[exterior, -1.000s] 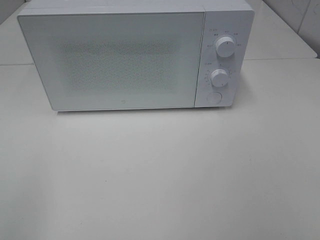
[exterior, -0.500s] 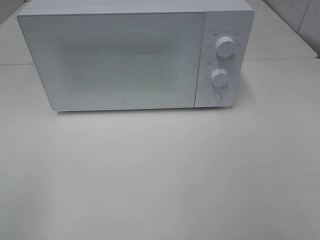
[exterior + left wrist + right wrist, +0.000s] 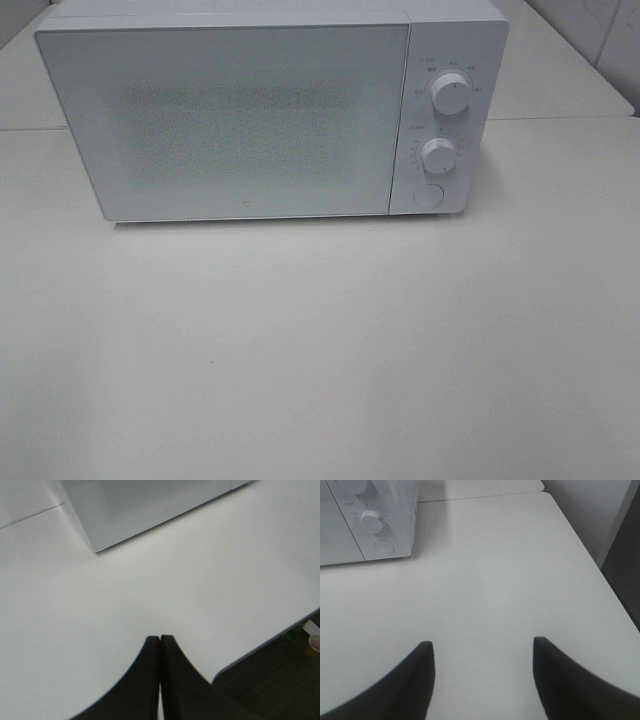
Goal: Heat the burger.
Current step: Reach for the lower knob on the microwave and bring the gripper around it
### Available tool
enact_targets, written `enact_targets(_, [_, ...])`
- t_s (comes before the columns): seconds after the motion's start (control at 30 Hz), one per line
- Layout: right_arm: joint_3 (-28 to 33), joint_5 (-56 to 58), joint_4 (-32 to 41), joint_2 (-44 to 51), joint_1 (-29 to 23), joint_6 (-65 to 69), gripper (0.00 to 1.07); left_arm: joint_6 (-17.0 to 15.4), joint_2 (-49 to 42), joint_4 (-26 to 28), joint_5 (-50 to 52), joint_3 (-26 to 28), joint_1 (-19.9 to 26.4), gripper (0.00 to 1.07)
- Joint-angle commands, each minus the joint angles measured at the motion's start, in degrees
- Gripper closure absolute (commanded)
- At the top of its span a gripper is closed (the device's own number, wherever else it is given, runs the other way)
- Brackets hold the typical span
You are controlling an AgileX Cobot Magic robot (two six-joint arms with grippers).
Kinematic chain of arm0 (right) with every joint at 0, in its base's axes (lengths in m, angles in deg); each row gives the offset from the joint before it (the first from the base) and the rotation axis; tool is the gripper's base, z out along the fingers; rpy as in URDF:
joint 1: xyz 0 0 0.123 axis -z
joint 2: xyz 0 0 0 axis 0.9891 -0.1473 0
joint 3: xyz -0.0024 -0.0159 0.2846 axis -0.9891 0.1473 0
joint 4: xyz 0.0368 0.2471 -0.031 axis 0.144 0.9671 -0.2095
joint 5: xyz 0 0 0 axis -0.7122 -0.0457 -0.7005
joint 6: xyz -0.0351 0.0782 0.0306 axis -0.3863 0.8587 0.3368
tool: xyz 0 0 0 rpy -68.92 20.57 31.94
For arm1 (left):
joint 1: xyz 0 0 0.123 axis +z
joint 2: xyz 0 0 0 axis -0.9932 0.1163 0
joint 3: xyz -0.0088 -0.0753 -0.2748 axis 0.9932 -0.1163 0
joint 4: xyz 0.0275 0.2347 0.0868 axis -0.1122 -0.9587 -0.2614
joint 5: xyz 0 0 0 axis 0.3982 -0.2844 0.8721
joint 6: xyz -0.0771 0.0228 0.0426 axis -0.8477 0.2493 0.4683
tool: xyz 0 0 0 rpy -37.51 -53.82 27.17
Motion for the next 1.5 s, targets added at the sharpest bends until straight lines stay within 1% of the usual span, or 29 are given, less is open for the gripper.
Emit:
enact_targets(0.03, [0.2, -0.8, 0.1, 1.4, 0.4, -0.3, 0.51, -0.2, -0.5, 0.5, 0.8, -0.1, 4.0, 1.06])
enact_targets(0.07, [0.2, -0.8, 0.1, 1.4, 0.4, -0.3, 0.51, -0.2, -0.5, 0.5, 0.8, -0.1, 4.0, 1.06])
enact_targets(0.1, [0.2, -0.8, 0.1, 1.4, 0.4, -0.3, 0.51, -0.2, -0.5, 0.5, 0.8, -0.1, 5.7, 1.06])
enact_targets(0.33, [0.2, -0.8, 0.1, 1.4, 0.4, -0.3, 0.51, -0.2, -0.6, 0.4, 0.8, -0.1, 7.5, 1.06])
enact_targets(0.5, [0.2, -0.8, 0.1, 1.4, 0.4, -0.3, 0.51, -0.2, -0.6, 0.4, 0.8, -0.1, 9.7, 1.06])
enact_targets(0.63, [0.2, -0.8, 0.1, 1.4, 0.4, -0.3, 0.51, -0.2, -2.1, 0.3, 0.8, -0.1, 10.0, 1.06])
enact_targets(0.73, [0.2, -0.9, 0.1, 1.3, 0.4, -0.3, 0.51, -0.2, -6.4, -0.1, 0.5, 0.1, 11.1, 1.06])
enact_targets(0.9, [-0.8, -2.2, 0.9, 0.6, 0.4, -0.2, 0.51, -0.2, -6.1, 0.1, 0.8, 0.2, 11.3, 1.06])
enact_targets(0.97, [-1.6, -6.9, 0.9, -1.7, 0.3, -0.2, 0.51, -0.2, -6.1, -0.1, 0.8, 0.2, 11.3, 1.06])
enact_targets(1.0, [-1.6, -6.9, 0.9, -1.7, 0.3, -0.2, 0.51, -0.2, -6.1, -0.1, 0.8, 0.2, 11.3, 1.06])
enact_targets(1.03, [-1.6, -11.1, 1.0, -3.7, 0.2, -0.2, 0.51, -0.2, -6.1, -0.1, 0.8, 0.2, 11.3, 1.06])
enact_targets(1.07, [-1.6, -11.1, 1.0, -3.7, 0.2, -0.2, 0.51, -0.2, -6.1, -0.1, 0.8, 0.2, 11.3, 1.06])
enact_targets(1.13, [-1.1, -16.3, 1.0, -7.0, 0.2, -0.2, 0.51, -0.2, -5.7, -0.1, 0.8, 0.2, 11.3, 1.06])
enact_targets(1.17, [-1.1, -16.3, 1.0, -7.0, 0.2, -0.2, 0.51, -0.2, -5.7, -0.1, 0.8, 0.2, 11.3, 1.06])
enact_targets(1.23, [0.0, -22.2, 0.9, -10.6, 0.2, -0.2, 0.51, -0.2, -5.6, -0.1, 0.8, 0.2, 11.3, 1.06])
enact_targets(1.27, [0.0, -22.2, 0.9, -10.6, 0.2, -0.2, 0.51, -0.2, -5.6, -0.1, 0.8, 0.2, 11.3, 1.06])
enact_targets(1.3, [0.7, -26.2, 0.9, -13.1, 0.2, -0.2, 0.51, -0.2, -5.6, -0.1, 0.8, 0.2, 11.3, 1.06])
enact_targets(1.37, [1.0, -27.6, 0.9, -14.2, 0.2, -0.2, 0.51, -0.2, -5.6, -0.1, 0.8, 0.2, 11.3, 1.06])
enact_targets(1.43, [1.2, -31.9, 0.9, -19.4, 0.2, -0.2, 0.51, -0.2, -5.6, 0.0, 1.2, 0.2, 11.3, 1.06])
enact_targets(1.5, [1.2, -32.9, 0.9, -20.9, 0.2, -0.2, 0.51, -0.2, -5.6, 0.0, 1.3, 0.2, 11.3, 1.06])
